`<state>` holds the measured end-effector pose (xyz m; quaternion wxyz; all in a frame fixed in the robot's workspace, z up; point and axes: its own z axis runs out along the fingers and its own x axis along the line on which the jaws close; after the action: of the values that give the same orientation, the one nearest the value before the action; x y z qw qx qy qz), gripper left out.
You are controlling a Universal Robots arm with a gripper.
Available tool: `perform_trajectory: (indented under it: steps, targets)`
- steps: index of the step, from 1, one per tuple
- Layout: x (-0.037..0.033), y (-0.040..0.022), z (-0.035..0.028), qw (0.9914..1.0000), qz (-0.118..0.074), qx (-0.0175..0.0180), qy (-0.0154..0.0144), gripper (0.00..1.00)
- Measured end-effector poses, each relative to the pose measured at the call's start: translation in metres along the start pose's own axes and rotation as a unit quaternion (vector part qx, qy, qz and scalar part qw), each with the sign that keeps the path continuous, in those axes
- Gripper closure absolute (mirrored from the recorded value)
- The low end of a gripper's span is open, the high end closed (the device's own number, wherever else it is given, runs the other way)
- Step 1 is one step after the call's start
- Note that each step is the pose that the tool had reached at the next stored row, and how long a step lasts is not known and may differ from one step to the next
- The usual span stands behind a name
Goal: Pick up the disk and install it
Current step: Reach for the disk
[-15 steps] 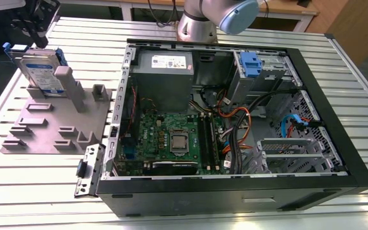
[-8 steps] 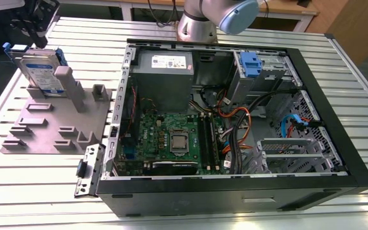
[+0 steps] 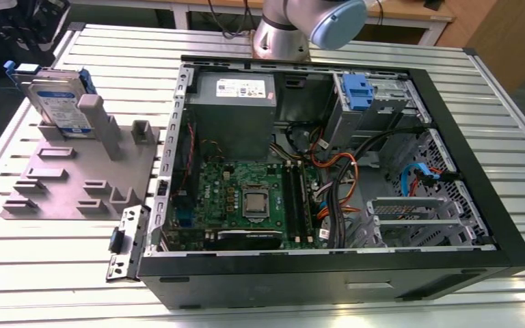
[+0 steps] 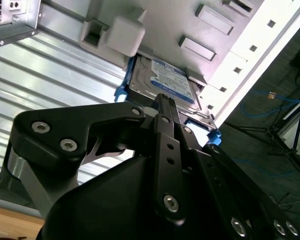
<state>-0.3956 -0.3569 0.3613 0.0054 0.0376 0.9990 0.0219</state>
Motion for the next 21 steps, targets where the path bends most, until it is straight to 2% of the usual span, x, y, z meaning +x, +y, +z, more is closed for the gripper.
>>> perform_trajectory:
  steps: [6,15,21]
  targets:
    - [0.0155,0.0013,0.0041,1.00000,0.000,0.0002,0.0022,0.89]
    - [0.0306,0.0056,0.0089,1.00000,0.000,0.0002,0.0031,0.89]
    - [0.0383,0.0071,0.0112,0.99999,0.000,0.0003,0.0035,0.89]
